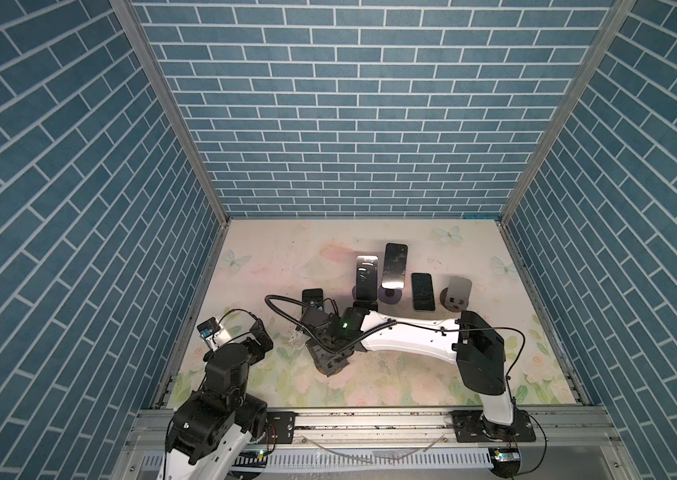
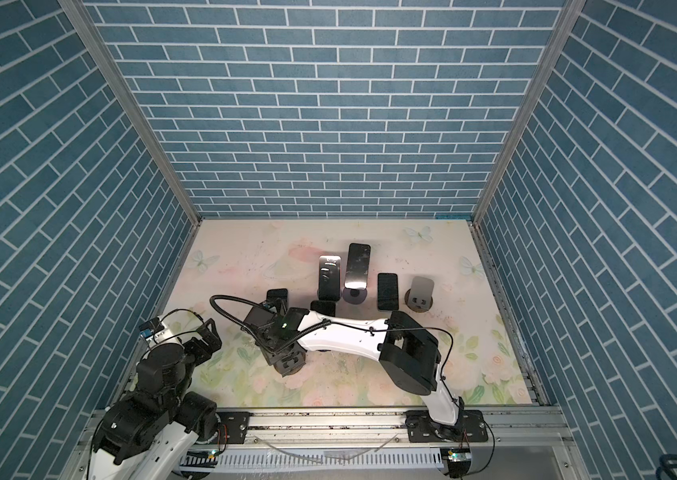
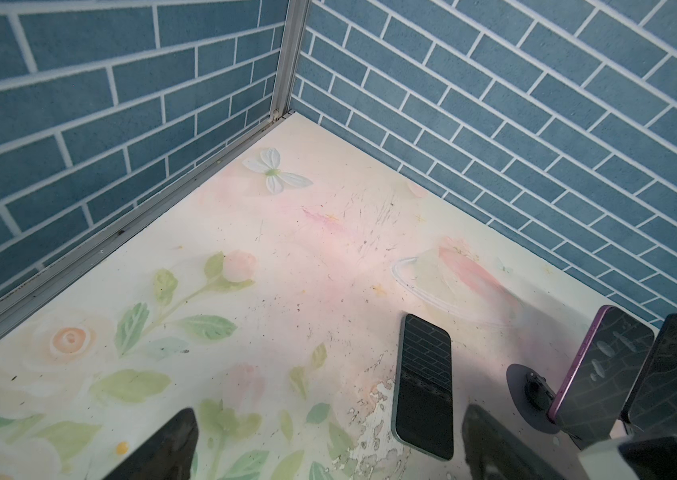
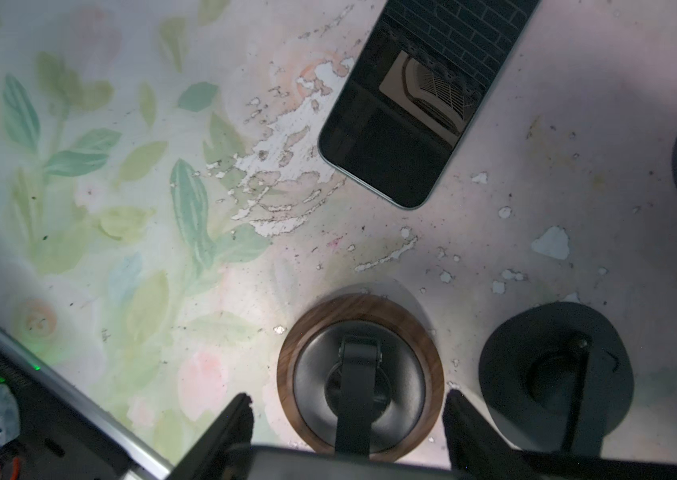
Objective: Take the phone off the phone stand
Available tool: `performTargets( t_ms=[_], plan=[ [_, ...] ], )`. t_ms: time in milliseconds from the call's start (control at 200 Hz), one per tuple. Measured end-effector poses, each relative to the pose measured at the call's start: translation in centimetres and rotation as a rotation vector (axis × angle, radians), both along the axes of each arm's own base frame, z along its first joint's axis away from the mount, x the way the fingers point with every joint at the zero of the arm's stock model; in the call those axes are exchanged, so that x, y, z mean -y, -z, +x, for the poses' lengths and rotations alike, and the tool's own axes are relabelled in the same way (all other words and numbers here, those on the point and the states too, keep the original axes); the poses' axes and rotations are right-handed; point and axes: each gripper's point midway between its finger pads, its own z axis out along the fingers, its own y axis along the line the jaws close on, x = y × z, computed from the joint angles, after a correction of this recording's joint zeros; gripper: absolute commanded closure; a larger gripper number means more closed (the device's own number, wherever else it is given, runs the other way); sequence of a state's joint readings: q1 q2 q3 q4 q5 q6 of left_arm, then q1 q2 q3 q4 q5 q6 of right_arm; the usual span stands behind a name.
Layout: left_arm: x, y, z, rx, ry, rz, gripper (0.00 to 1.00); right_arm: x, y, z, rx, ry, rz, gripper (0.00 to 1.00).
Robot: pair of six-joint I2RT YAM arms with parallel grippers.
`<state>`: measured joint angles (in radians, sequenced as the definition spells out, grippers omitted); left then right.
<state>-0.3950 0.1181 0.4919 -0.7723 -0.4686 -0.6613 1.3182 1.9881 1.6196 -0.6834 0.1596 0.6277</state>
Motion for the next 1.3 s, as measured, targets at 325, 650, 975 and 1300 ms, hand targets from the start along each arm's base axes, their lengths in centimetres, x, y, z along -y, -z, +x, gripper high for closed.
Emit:
performTargets(
  t_ms=[325, 650, 975, 1300],
  plan=[
    [1.4, 0.6, 1.2, -0.05, 0.058, 0.011, 0.0, 1.1, -4.1, -1.3, -0.01, -0.063, 0.088, 0.41],
    [3.5, 1.1, 3.3, -0.097, 0.128, 0.005, 0.0, 7.4, -2.4, -2.8, -0.045, -0.017, 0.03, 0.41],
    [5.3, 1.6, 5.2, -0.125, 0.181, -0.004, 0.0, 12.9, -8.2, -1.0, 0.069, 0.148, 0.143, 0.41],
    [6.0, 1.3, 6.4, -0.123, 0.213, 0.023, 0.0, 22.9, -10.4, 4.8, 0.151, 0.485, 0.166, 0.41]
  ],
)
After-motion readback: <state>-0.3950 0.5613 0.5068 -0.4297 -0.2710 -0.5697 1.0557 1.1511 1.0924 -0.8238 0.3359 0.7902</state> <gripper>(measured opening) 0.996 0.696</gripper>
